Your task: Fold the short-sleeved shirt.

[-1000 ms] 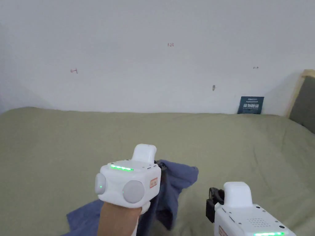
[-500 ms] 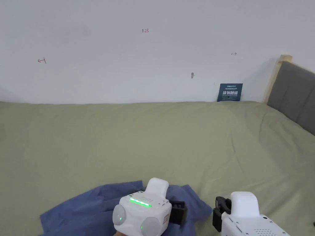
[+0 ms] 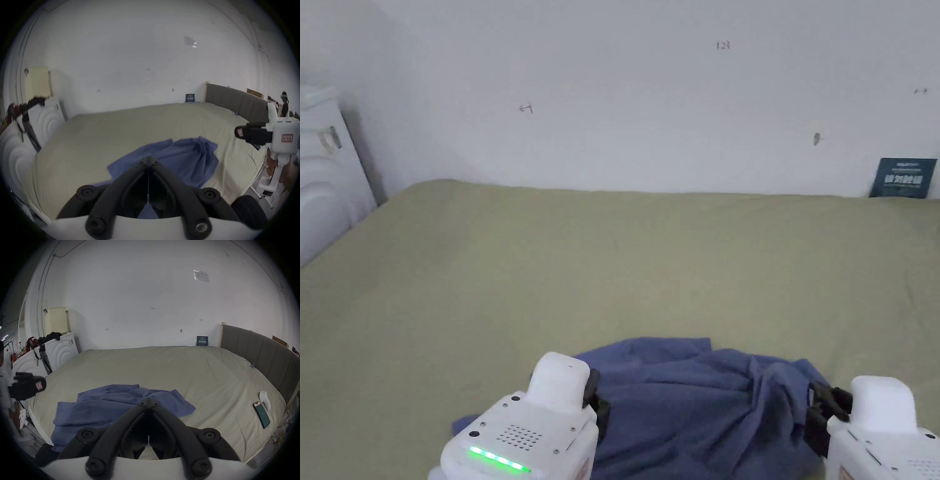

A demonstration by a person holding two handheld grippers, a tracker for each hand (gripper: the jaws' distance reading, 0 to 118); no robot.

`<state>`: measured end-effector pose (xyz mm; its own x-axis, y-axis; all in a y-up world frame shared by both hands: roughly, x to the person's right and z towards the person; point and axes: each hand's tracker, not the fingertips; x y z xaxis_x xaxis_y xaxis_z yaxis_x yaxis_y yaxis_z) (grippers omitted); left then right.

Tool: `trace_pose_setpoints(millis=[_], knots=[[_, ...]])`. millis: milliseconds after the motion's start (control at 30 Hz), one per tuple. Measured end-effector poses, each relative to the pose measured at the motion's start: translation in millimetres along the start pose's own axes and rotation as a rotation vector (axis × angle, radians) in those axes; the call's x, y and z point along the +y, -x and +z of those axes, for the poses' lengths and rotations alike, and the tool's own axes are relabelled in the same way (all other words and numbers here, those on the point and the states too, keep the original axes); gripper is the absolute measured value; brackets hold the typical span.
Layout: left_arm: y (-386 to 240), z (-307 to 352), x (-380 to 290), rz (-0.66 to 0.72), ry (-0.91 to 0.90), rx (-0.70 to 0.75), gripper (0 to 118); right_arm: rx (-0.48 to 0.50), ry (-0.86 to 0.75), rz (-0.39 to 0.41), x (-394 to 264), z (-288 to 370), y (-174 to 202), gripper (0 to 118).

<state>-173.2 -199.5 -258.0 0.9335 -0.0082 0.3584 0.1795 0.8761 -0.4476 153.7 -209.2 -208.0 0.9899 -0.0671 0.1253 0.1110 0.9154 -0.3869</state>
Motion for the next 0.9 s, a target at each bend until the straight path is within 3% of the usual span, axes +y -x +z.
trace_pose_setpoints(millis=[133,300,367,400,433,467,500,733,800,833,867,900], knots=[[54.6,-2.7,-17.4,0.054,0.110,0.060,0,0.030,0.011,0.019,-5.9,-1.5,23.9,1],[154.1,-48.7,-44.6,0.226,0.326,0.187,0,0.039,0.043,0.044,-12.3,-8.0,36.2,1],[173.7,-64.4,-50.0,0.237,0.365,0.205,1,0.036,0.061,0.055,-14.1,-14.0,36.2,1],[176.9,-73.3,-51.3,0.205,0.369,0.230,14,0.032,0.069,0.061,-14.7,-17.2,36.3,1],[180.0,-82.1,-52.2,0.174,0.374,0.251,56,0.029,0.076,0.066,-15.1,-20.4,35.9,1],[182.8,-91.9,-52.8,0.164,0.371,0.255,87,0.026,0.083,0.068,-15.3,-24.2,34.9,1],[187.2,-104.1,-53.7,0.169,0.384,0.243,98,0.022,0.092,0.070,-15.3,-28.0,33.8,1],[176.1,-159.3,-75.9,0.186,0.504,0.209,95,-0.023,0.151,0.067,-17.1,-49.0,14.1,1],[175.5,-166.3,-87.5,0.186,0.542,0.222,86,-0.044,0.171,0.053,-18.2,-54.3,-1.0,1],[175.5,-162.2,-86.8,0.205,0.513,0.229,66,-0.062,0.179,0.051,-18.5,-56.0,-9.3,1],[175.0,-157.9,-82.5,0.220,0.510,0.231,39,-0.078,0.181,0.054,-18.9,-57.3,-19.4,1],[173.6,-153.1,-78.8,0.214,0.505,0.228,1,-0.105,0.186,0.062,-18.9,-59.4,-31.1,1]])
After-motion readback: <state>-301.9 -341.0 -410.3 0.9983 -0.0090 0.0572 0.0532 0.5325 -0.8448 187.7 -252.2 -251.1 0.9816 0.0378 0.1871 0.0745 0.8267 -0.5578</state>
